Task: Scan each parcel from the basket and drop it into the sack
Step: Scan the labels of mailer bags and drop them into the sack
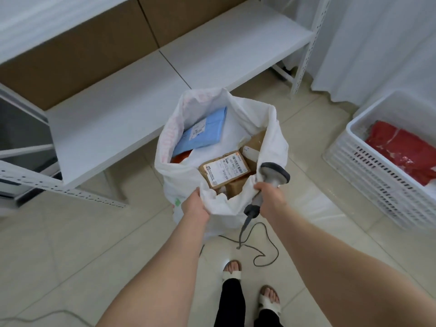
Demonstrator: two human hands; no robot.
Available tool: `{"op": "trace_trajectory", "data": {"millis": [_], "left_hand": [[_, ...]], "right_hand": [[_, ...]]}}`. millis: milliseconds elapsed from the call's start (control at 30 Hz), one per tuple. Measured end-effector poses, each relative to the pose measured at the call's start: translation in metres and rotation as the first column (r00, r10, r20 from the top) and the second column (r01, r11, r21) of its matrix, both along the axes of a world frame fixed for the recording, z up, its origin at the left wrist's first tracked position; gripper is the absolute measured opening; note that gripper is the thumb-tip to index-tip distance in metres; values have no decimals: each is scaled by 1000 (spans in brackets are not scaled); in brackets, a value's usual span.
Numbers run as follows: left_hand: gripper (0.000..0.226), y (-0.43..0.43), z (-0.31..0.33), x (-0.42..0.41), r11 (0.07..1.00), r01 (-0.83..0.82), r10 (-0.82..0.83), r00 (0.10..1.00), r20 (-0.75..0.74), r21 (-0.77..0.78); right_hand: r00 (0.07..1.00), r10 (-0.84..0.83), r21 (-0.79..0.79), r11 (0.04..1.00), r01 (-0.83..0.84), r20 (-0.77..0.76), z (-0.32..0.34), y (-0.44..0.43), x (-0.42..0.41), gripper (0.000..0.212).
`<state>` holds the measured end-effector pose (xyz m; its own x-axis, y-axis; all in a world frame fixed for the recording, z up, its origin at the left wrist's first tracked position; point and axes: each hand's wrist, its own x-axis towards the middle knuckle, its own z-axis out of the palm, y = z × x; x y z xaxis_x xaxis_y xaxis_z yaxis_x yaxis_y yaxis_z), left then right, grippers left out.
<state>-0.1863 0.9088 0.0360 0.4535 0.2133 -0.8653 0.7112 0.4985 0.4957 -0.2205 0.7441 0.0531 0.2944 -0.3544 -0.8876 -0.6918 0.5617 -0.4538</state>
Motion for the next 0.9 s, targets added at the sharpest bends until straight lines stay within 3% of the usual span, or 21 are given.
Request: {"op": "trace_trajectory", "data": {"millis": [100,167,300,400,467,533,600,667,700,767,833,900], "left_hand": [[38,14,44,38,953,-117,67,981,184,279],[35,16,78,57,919,-151,36,953,302,365],[28,28,114,57,817,-174,3,954,298,550],[19,42,134,58,711,-63,-139,964,228,700],[29,53,137,67,685,-12,-151,976,159,729],[36,66,122,71,691,129,-171,985,-12,711],[39,71,102,69,685,373,-321,926,-201,626],[50,76,77,78,569,610,-500,789,-356,552],[64,76,68,84,499,673,-543,734,-409,545],[81,66,77,94,360,700,-588,684,-433,617],[60,51,101,101,107,674,-665,595,-452,731],[47,35,108,108,-219,641,-788,328,-521,736]], "right_hand": [[990,-66,-24,997,69,128,37,0,27,24],[981,-12,-86,996,29,193,65,-1,44,15],[978,85,-99,993,-67,190,94,5,48,16],[981,80,-84,994,-66,178,100,13,52,21],[982,63,-110,993,-44,180,99,20,56,18],[987,60,-143,989,-39,148,95,24,56,9],[995,32,-101,995,-23,95,83,22,53,7],[1000,11,-61,998,-11,-13,78,18,53,7],[998,4,-108,994,-11,-63,72,16,53,1],[992,36,-209,976,-61,-119,64,14,55,16],[993,4,-217,976,-31,-120,62,16,54,19],[991,-52,-192,981,27,-122,56,16,54,20]]}}
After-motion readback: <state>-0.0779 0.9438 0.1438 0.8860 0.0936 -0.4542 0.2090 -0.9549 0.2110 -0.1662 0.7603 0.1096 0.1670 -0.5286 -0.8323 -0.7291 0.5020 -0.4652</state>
